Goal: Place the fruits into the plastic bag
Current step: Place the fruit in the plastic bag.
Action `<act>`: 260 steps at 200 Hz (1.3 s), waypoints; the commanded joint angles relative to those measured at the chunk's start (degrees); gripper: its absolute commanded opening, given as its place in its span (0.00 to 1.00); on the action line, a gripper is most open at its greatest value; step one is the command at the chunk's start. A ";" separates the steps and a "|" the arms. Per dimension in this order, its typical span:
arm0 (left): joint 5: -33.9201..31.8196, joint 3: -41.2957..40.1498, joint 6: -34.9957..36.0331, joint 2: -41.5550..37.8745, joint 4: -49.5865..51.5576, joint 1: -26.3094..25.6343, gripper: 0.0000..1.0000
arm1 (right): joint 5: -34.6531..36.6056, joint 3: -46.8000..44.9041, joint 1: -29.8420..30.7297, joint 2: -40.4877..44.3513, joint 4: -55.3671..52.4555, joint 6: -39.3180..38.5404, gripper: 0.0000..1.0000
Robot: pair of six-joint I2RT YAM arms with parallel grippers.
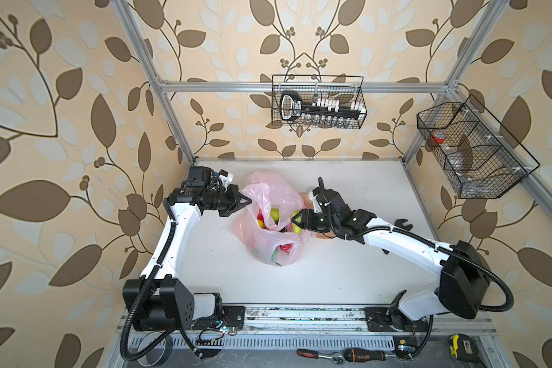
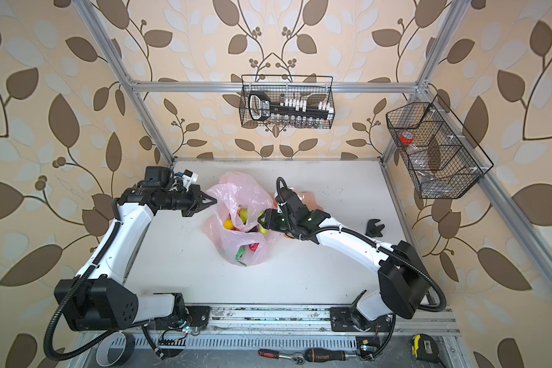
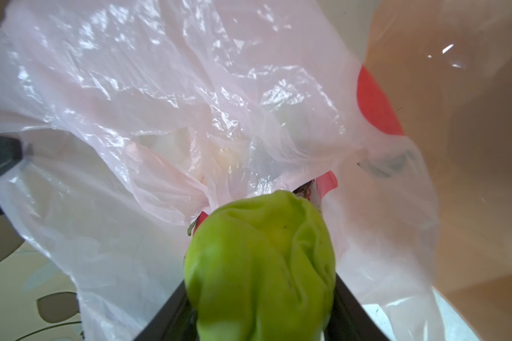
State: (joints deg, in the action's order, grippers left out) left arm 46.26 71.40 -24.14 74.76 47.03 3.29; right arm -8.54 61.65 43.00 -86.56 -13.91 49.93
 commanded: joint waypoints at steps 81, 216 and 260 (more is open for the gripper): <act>3.37 0.54 -1.00 -1.45 -2.29 -0.64 0.00 | -3.54 15.50 0.92 -20.26 5.06 3.70 0.33; 2.59 -0.27 -0.25 -1.91 -1.70 -0.66 0.00 | -2.06 21.10 -0.88 -28.03 5.21 8.97 0.77; 0.77 0.11 -0.32 -1.20 -1.91 -0.65 0.00 | -3.00 20.30 -0.74 -22.15 1.28 4.49 0.98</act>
State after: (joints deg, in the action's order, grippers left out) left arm 47.44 70.98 -24.67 74.30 45.91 3.29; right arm -11.05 81.71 42.22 -113.93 -9.58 56.75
